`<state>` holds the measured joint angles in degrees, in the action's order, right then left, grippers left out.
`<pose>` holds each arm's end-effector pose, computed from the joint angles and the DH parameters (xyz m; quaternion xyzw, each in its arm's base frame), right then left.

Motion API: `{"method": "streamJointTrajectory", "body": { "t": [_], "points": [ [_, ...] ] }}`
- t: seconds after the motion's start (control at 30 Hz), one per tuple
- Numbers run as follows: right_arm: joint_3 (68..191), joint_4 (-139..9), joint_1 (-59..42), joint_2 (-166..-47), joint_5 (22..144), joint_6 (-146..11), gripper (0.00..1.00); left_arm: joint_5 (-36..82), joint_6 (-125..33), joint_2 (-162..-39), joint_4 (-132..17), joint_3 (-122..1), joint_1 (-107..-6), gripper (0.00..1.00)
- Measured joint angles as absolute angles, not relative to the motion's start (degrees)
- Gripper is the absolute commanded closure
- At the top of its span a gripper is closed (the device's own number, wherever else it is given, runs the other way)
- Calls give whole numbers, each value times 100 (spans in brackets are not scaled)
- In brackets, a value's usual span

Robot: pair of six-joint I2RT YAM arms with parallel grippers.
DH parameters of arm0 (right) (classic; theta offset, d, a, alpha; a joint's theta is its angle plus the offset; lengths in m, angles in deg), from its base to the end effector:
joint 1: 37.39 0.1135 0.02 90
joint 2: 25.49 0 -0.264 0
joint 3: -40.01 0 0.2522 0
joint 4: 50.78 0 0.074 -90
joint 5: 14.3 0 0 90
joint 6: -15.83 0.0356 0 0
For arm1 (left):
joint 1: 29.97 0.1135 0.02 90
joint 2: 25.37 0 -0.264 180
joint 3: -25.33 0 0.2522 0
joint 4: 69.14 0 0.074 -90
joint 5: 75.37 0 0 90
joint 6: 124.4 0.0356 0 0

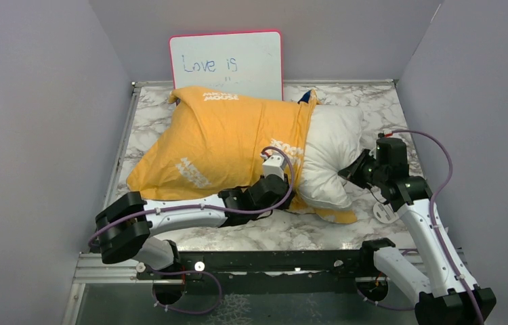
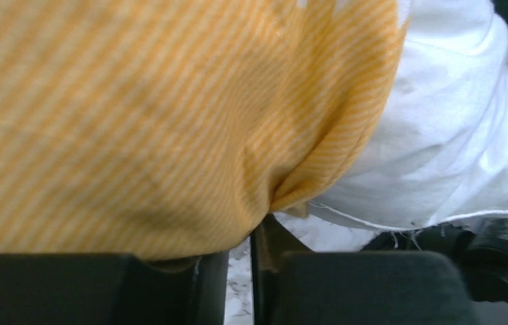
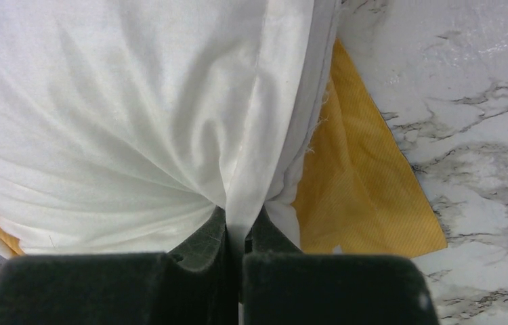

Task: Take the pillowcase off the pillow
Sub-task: Remove the pillow from the pillowcase.

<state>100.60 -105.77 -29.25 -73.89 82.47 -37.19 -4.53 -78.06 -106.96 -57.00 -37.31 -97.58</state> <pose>0.1691 0.0284 0.2899 0.2049 0.8918 0.2033 0.3483 0.1297 -0.2841 0.2372 0.0981 0.8569 -0.3185 0.3933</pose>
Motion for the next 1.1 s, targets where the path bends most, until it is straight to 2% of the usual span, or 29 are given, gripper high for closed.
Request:
{"method": "streamJointTrajectory", "body": {
  "t": [0.03,0.27,0.4,0.57,0.7,0.73,0.83,0.9,1.0,1.1],
  "points": [
    [10065,-10577,-2925,-7396,8225,-3739,99,-577,-7841,-10696,-5724,-3712,-9760,100],
    [10347,-10651,-2921,-7709,7939,-3916,99,-1119,-7924,-10376,-5713,-3312,-9800,100],
    [10657,-10737,-2918,-8065,7827,-4001,100,-1458,-8125,-9856,-5414,-2857,-9797,100],
    [10928,-10772,-2908,-8366,7864,-4124,99,-1711,-8525,-8624,-5038,-2007,-9795,100],
    [11018,-10715,-2903,-8594,8376,-4299,80,-1687,-8514,-8009,-5117,-1657,-9791,100],
    [11020,-10678,-2905,-8648,8525,-4364,71,-1661,-8462,-7990,-5178,-1626,-9791,100],
    [11020,-10619,-2925,-8749,8828,-4524,27,-1532,-8298,-8228,-5407,-1653,-9789,100],
    [11037,-10627,-2929,-8751,8837,-4626,11,-1436,-8208,-8554,-5486,-1786,-9784,100],
    [11221,-10734,-2953,-8742,8594,-4749,3,-1235,-8092,-9124,-5549,-2134,-9786,100],
    [11354,-10925,-2960,-8648,8236,-4720,1,-1051,-7996,-9463,-5646,-2365,-9786,100]
  ]
}}
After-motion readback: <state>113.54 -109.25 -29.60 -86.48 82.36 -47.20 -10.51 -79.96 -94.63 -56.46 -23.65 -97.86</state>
